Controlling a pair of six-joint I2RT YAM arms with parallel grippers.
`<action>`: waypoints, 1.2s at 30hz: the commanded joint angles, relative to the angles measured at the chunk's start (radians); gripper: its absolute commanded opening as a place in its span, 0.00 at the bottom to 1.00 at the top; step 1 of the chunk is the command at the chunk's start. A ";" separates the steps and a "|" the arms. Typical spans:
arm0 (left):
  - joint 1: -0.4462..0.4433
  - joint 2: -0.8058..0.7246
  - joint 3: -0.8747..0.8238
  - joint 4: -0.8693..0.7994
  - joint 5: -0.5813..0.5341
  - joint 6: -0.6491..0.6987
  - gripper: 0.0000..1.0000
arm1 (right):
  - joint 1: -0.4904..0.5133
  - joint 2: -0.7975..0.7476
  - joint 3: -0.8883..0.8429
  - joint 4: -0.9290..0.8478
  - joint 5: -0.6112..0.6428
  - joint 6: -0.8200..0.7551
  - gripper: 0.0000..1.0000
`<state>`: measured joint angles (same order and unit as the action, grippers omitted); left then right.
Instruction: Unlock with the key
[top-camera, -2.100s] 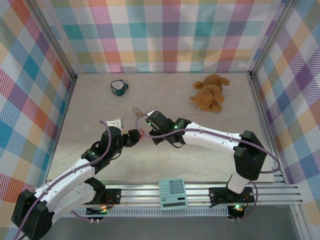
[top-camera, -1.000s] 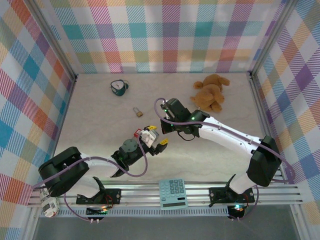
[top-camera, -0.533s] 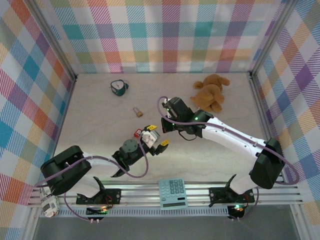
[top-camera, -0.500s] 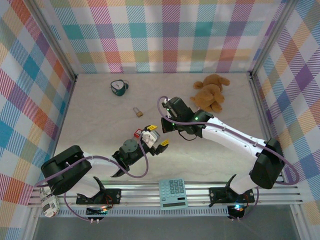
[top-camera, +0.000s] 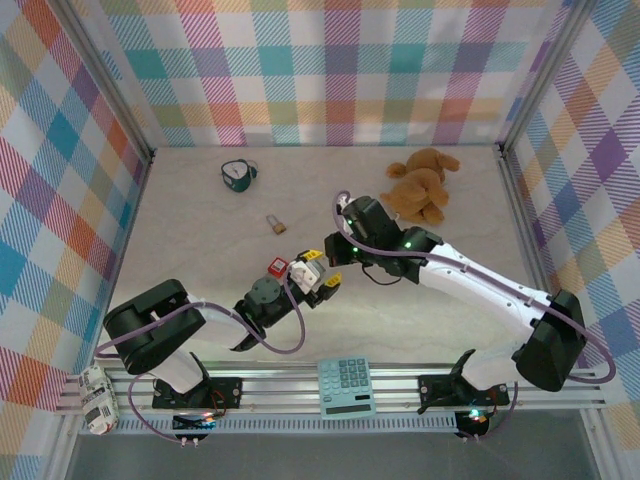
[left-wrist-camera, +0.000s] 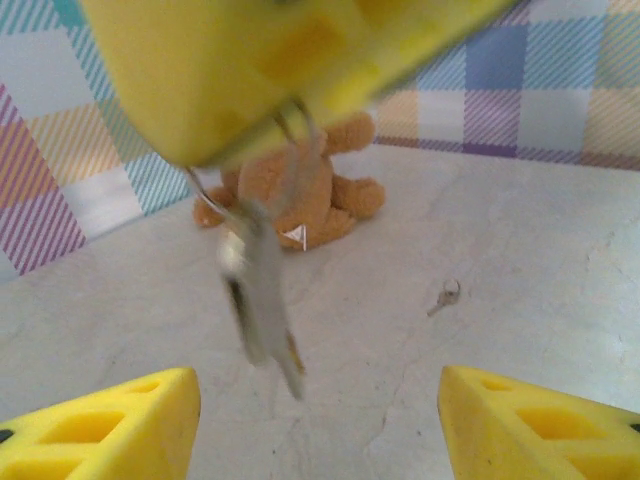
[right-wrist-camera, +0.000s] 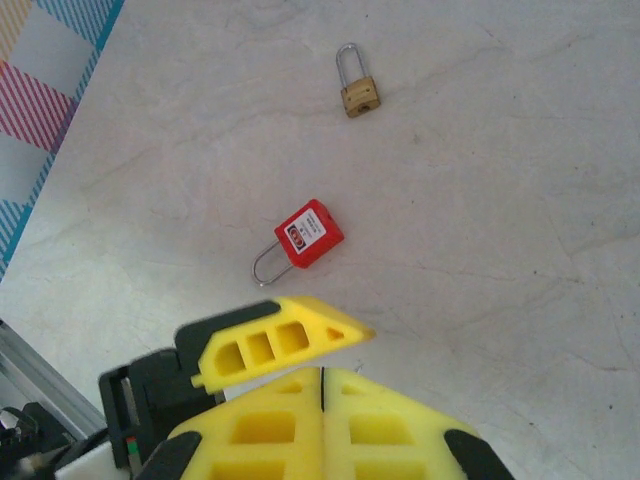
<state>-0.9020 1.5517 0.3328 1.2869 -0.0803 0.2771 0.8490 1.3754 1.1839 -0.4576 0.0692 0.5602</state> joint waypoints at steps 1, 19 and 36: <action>0.000 -0.037 0.024 0.066 -0.002 -0.018 0.63 | -0.007 -0.032 -0.035 0.048 -0.027 0.049 0.05; 0.003 -0.001 0.052 0.069 0.025 -0.033 0.46 | -0.011 -0.080 -0.094 0.130 -0.080 0.128 0.05; 0.008 0.007 0.053 0.066 0.048 -0.045 0.25 | -0.034 -0.117 -0.134 0.158 -0.051 0.164 0.04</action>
<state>-0.9001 1.5517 0.3656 1.2930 -0.0601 0.2451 0.8227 1.2812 1.0573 -0.3317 0.0147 0.7040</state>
